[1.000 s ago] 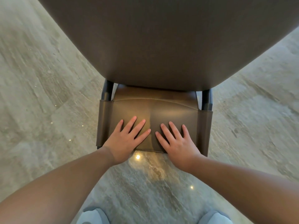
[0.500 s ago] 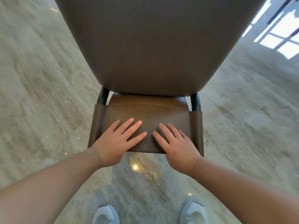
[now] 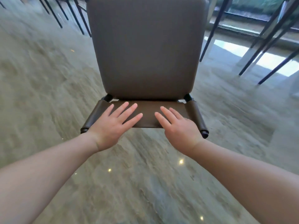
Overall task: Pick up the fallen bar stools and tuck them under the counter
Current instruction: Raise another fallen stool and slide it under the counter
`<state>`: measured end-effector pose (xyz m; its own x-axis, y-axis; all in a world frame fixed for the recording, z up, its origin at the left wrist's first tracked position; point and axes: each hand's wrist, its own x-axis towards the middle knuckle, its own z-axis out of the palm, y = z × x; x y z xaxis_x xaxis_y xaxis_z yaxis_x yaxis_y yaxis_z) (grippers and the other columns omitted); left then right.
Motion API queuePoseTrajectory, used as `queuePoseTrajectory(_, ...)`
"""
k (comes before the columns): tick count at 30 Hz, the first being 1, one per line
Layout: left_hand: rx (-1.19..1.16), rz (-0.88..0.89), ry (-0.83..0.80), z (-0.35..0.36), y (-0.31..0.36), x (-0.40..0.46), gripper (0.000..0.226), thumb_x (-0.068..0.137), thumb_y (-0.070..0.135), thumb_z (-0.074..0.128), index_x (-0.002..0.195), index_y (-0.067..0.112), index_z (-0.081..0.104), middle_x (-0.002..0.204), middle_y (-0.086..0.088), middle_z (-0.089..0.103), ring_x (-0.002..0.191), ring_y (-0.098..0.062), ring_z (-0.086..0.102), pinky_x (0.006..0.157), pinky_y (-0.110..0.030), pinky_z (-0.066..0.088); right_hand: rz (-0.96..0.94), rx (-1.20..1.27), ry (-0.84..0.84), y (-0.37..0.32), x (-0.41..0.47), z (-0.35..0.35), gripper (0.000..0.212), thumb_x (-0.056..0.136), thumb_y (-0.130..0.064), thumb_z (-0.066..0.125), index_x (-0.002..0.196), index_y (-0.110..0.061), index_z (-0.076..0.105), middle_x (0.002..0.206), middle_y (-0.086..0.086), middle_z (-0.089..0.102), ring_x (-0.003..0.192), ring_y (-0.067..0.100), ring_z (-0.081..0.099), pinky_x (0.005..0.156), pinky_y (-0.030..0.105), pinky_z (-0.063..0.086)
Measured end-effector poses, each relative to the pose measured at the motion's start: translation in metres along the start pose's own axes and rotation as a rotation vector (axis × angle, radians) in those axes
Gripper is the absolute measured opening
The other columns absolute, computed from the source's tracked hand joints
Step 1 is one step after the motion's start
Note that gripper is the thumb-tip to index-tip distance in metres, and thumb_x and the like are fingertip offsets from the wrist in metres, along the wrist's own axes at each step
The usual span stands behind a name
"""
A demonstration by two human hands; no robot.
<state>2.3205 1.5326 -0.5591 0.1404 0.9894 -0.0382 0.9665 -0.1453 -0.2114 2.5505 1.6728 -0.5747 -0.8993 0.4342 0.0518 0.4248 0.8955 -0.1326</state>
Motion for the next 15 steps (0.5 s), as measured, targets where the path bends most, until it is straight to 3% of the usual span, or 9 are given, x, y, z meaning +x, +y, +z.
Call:
queuePoseTrajectory(3,0.002,-0.084,0.02,-0.042,-0.029,0.033,0.086,0.065,-0.008,0.05,0.148,0.013,0.038,0.155,-0.022,0.031,0.138,-0.045,0.036,0.101,-0.066,0.039,-0.023,-0.007,0.016,0.018,0.038,-0.044,0.065,0.084,-0.004,0.065,0.146,-0.01,0.044,0.15,0.02,0.044,0.133,0.041,0.046,0.095,0.053,0.05)
queuePoseTrajectory(6,-0.012,-0.171,0.044,-0.069,-0.057,0.064,0.091,0.065,-0.014,0.054,0.149,0.015,0.035,0.156,-0.022,0.028,0.141,-0.043,0.032,0.102,-0.064,0.038,-0.04,-0.077,-0.015,0.034,0.078,-0.077,0.063,0.095,-0.015,0.047,0.154,-0.015,0.024,0.16,0.016,0.024,0.145,0.036,0.026,0.112,0.05,0.032)
queuePoseTrajectory(10,-0.028,-0.133,0.123,-0.095,-0.104,0.103,0.088,0.066,-0.012,0.053,0.148,0.015,0.037,0.154,-0.024,0.032,0.138,-0.042,0.037,0.1,-0.062,0.042,-0.022,-0.089,-0.019,0.054,0.128,-0.117,0.06,0.096,-0.02,0.04,0.153,-0.015,0.022,0.158,0.017,0.026,0.143,0.036,0.026,0.112,0.051,0.03)
queuePoseTrajectory(15,-0.085,-0.147,0.182,-0.132,-0.175,0.161,0.072,0.075,0.014,0.036,0.147,0.015,0.034,0.154,-0.018,0.036,0.14,-0.036,0.038,0.102,-0.057,0.041,0.027,-0.1,-0.016,0.086,0.202,-0.174,0.059,0.093,-0.022,0.043,0.15,-0.016,0.029,0.151,0.015,0.036,0.135,0.033,0.034,0.105,0.045,0.037)
